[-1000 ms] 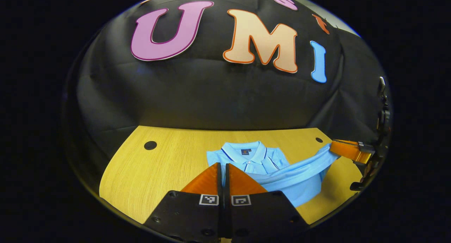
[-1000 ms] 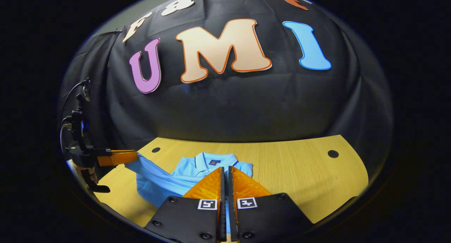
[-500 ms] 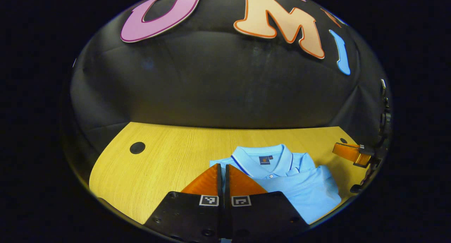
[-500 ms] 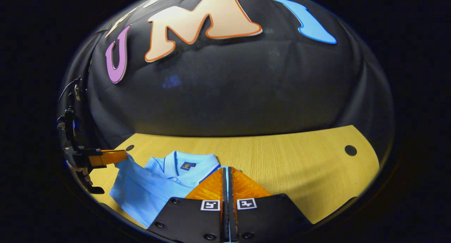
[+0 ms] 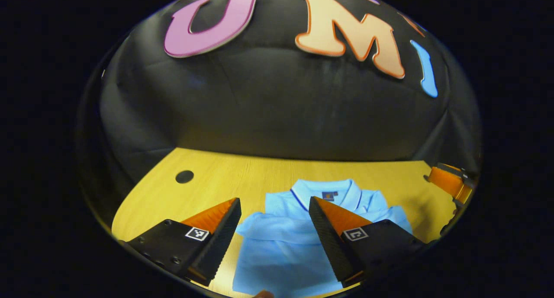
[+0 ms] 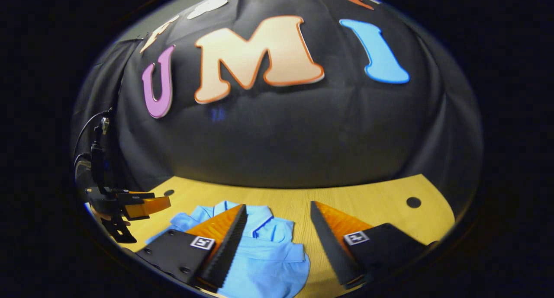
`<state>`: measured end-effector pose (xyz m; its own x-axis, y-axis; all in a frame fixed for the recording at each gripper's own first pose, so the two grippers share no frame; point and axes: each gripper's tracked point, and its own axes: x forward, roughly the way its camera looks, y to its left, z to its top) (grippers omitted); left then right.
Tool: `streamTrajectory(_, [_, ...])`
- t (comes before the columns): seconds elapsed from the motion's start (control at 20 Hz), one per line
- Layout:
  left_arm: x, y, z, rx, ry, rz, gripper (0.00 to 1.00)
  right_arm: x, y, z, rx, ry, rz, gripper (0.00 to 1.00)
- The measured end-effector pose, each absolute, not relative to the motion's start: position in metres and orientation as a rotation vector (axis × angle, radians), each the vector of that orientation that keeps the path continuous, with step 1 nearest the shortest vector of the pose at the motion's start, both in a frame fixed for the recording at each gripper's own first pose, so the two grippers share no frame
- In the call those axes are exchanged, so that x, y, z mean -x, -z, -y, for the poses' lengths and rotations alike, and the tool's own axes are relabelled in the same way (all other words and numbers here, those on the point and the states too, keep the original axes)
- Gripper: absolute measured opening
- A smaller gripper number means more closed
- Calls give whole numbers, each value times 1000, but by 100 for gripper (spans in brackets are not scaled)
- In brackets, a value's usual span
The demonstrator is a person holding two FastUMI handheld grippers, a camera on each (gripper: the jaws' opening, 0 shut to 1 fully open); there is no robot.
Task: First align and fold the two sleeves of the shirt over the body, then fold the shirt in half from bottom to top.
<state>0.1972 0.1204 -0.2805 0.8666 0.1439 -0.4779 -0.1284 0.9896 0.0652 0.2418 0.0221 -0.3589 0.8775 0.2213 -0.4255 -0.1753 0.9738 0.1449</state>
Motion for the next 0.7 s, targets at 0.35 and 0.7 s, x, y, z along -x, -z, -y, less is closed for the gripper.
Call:
streamTrajectory(0.35, [-93, 98, -79, -116, -48, -191, 94, -128, 156, -26, -60, -149, -120, 92])
streamTrajectory(0.7, [39, 37, -63, -148, 19, -90, 94, -6, 88, -63, -75, -159, -58, 96])
